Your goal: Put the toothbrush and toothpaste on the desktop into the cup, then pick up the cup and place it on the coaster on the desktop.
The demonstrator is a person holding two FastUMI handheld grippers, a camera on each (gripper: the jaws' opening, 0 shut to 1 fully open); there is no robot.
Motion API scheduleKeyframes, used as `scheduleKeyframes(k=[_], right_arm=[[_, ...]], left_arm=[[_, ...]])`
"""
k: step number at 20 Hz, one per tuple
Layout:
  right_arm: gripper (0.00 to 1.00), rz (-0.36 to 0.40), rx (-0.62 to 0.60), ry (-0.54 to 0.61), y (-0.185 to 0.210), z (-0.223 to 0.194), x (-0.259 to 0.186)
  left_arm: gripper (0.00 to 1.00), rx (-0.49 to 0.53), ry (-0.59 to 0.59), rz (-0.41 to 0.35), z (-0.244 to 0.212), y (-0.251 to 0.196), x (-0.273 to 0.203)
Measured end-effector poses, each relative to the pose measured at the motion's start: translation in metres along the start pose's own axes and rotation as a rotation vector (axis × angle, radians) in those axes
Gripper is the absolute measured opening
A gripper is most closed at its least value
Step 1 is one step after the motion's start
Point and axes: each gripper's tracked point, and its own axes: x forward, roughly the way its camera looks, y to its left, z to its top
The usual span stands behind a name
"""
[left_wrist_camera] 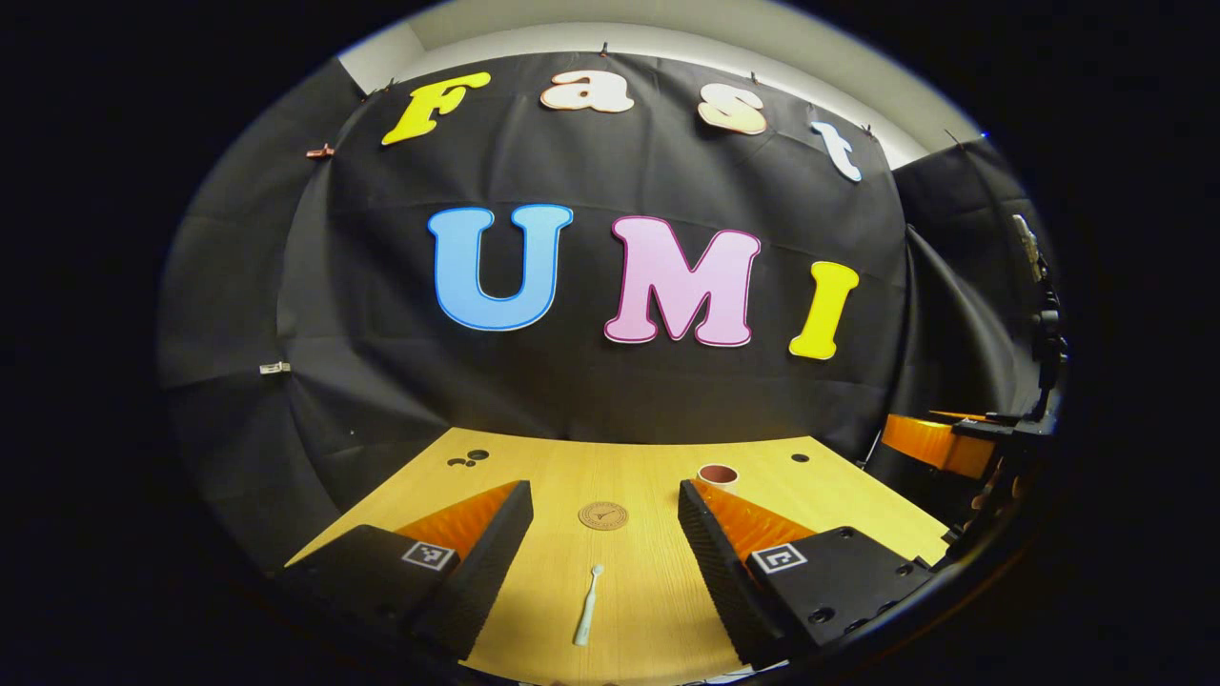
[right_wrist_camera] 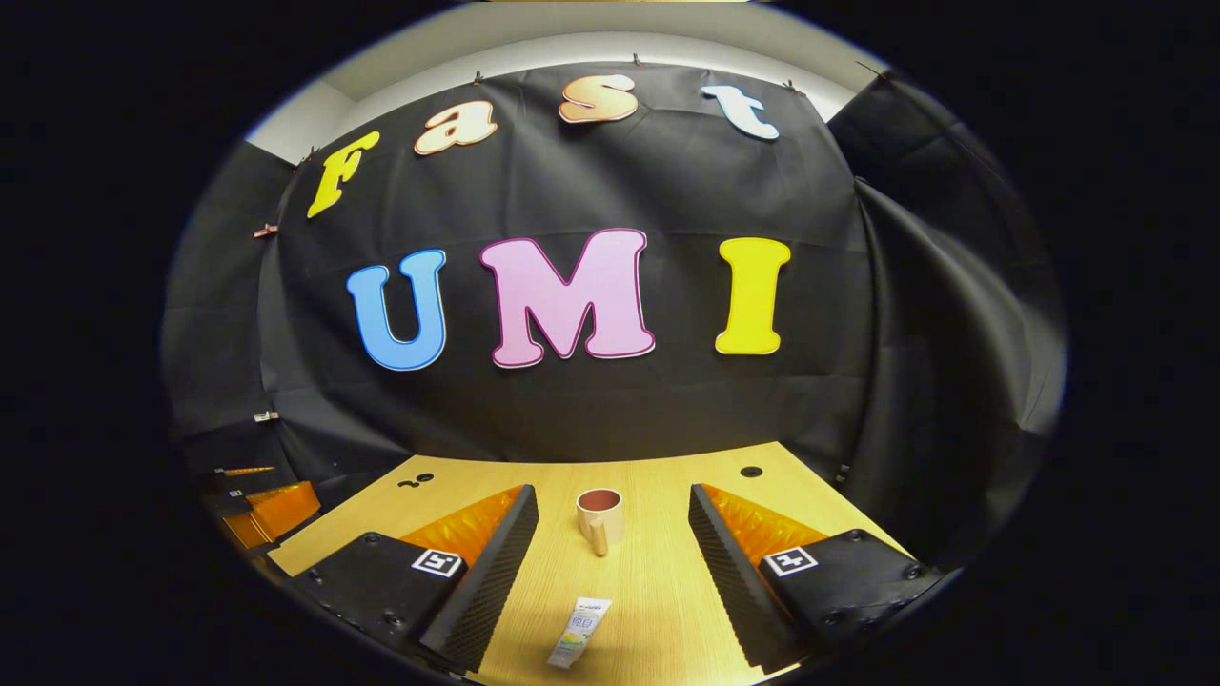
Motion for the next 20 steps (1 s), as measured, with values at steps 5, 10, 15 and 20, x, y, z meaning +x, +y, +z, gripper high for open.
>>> scheduleKeyframes(k=[5, 10, 15, 20], right_arm=[[0.98, 0.009, 0.018, 0.074, 0.007, -0.015, 0.021], [0.98, 0.046, 0.016, 0.226, 0.023, -0.061, 0.050], [0.98, 0.109, -0.008, 0.440, 0.044, -0.125, 0.061], [0.99, 0.155, -0.061, 0.607, 0.057, -0.182, 0.070]], left_arm=[[0.97, -0.009, 0.038, 0.060, -0.013, 0.014, 0.008], [0.97, 0.015, 0.060, 0.119, -0.025, 0.028, 0.010], [0.97, -0.010, 0.114, 0.215, -0.048, 0.049, 0.005], [0.97, -0.025, 0.174, 0.307, -0.069, 0.066, -0.004]])
